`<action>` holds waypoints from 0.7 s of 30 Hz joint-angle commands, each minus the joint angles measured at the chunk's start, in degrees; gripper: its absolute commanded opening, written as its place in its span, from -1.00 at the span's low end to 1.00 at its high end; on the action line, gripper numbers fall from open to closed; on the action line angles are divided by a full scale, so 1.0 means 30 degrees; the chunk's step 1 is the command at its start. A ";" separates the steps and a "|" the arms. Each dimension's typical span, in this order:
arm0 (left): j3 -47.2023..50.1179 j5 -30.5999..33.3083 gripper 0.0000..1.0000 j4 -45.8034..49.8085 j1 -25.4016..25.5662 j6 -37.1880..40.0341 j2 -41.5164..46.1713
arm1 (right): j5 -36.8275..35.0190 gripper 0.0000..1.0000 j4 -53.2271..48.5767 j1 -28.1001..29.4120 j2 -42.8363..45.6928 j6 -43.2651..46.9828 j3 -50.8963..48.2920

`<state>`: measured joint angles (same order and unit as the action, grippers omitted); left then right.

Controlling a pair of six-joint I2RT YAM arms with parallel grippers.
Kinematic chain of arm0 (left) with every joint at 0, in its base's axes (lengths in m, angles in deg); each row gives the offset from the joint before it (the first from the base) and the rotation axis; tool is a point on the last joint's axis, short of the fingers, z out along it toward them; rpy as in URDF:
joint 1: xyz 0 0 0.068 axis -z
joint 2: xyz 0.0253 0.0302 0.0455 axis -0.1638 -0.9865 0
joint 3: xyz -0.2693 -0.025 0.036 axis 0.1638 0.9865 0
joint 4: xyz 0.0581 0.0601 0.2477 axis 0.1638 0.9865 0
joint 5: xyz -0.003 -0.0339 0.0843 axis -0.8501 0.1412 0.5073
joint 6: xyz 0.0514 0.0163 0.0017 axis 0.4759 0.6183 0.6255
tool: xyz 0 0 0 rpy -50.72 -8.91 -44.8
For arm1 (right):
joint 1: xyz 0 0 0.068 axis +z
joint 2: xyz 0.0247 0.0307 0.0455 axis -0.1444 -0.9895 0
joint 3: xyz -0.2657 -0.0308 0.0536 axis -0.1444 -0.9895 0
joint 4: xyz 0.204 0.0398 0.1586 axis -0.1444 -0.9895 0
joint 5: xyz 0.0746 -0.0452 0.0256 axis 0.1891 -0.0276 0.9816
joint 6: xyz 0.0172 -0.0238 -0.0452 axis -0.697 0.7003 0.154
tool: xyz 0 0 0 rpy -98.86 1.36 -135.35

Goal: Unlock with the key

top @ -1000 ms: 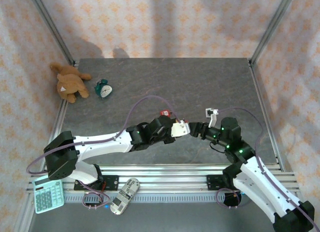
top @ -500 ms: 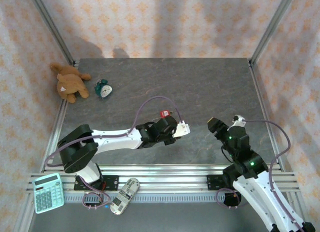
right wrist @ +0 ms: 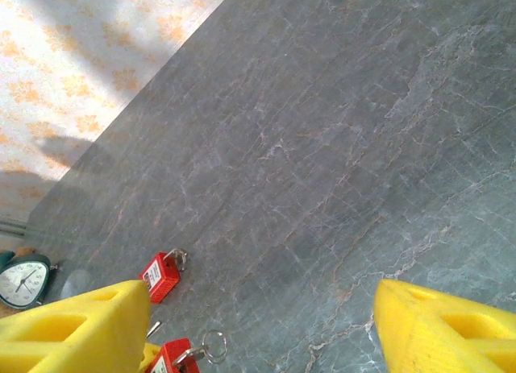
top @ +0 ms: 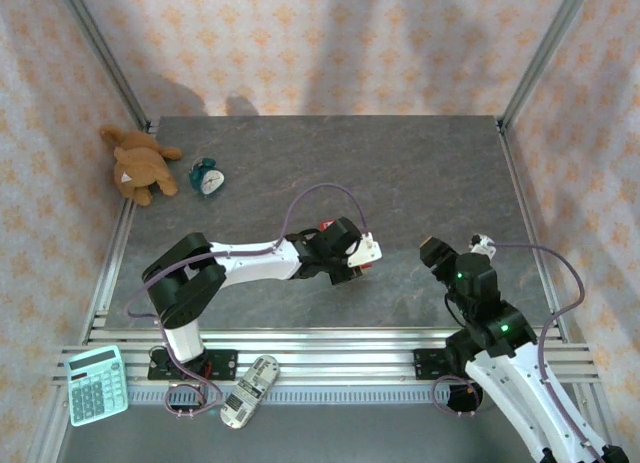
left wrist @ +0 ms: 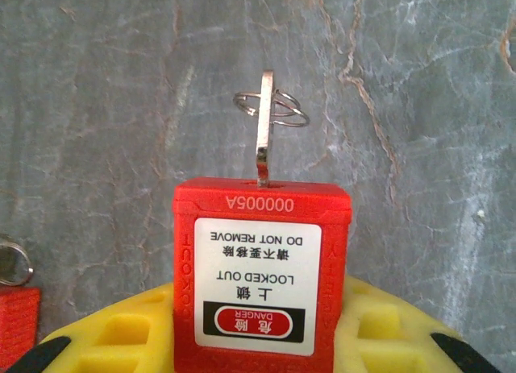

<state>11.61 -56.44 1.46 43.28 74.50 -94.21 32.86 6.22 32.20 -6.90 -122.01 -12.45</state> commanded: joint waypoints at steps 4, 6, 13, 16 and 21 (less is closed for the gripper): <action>-0.1276 -0.1797 -0.59 0.1461 -0.0035 -0.0268 -0.0752 | 0.0098 0.45 0.0206 -0.0143 0.0146 -0.0271 -0.0561; -0.1397 -0.1765 -0.59 0.1578 -0.0052 -0.0176 -0.1057 | 0.0179 0.45 0.0291 -0.0171 0.0151 -0.0271 -0.0597; -0.2511 -0.1697 -0.61 0.2306 -0.0443 0.0098 -0.1990 | 0.0794 0.44 0.0420 -0.0262 0.0077 -0.0306 -0.0795; -0.2869 -0.1732 -0.61 0.2665 -0.0631 0.0343 -0.2307 | 0.0938 0.44 0.0469 -0.0279 0.0055 -0.0321 -0.0832; -0.2896 -0.1803 -0.63 0.2715 -0.0808 0.0591 -0.2981 | 0.1074 0.44 0.0420 -0.0288 0.0110 -0.0298 -0.0876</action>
<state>3.96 -61.25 8.04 41.18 74.98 -101.97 36.01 6.48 31.70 -6.92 -122.56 -14.33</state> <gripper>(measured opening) 0.337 0.720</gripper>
